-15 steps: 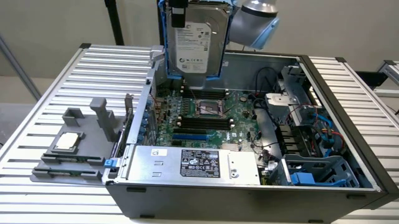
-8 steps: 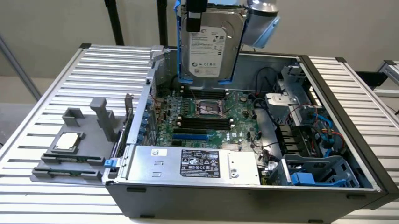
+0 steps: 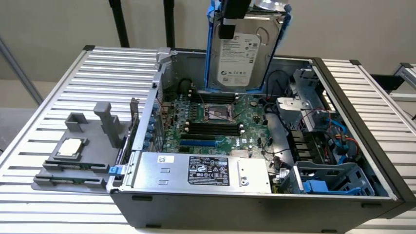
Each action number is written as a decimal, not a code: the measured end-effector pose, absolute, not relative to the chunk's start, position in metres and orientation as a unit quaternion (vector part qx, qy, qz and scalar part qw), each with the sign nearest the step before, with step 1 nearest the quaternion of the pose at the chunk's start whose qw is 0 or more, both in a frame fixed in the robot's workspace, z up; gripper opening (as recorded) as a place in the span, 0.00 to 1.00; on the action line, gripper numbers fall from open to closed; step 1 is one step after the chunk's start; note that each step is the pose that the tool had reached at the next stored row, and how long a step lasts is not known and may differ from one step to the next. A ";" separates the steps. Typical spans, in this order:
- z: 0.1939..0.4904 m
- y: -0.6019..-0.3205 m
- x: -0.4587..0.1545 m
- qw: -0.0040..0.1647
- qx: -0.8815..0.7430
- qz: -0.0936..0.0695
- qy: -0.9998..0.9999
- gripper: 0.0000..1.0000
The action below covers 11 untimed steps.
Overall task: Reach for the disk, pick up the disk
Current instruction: 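Pick up the disk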
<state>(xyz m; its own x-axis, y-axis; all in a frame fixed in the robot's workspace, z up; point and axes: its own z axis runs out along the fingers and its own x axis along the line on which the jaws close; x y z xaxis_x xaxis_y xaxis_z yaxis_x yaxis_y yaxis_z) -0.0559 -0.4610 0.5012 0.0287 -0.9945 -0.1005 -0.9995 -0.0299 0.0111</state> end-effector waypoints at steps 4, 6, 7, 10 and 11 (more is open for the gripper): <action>0.501 -0.468 -0.038 0.031 -0.717 0.040 0.696 0.33; 0.501 -0.472 -0.030 0.031 -0.716 0.040 0.696 0.33; 0.501 -0.474 -0.026 0.031 -0.716 0.040 0.696 0.33; 0.501 -0.481 -0.017 0.030 -0.716 0.041 0.696 0.33; 0.501 -0.483 -0.014 0.030 -0.716 0.041 0.696 0.33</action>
<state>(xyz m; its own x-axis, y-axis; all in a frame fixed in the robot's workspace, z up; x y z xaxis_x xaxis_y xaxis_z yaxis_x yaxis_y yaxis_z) -0.0137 -0.4835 0.5013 0.0284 -0.9945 -0.1005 -0.9995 -0.0299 0.0140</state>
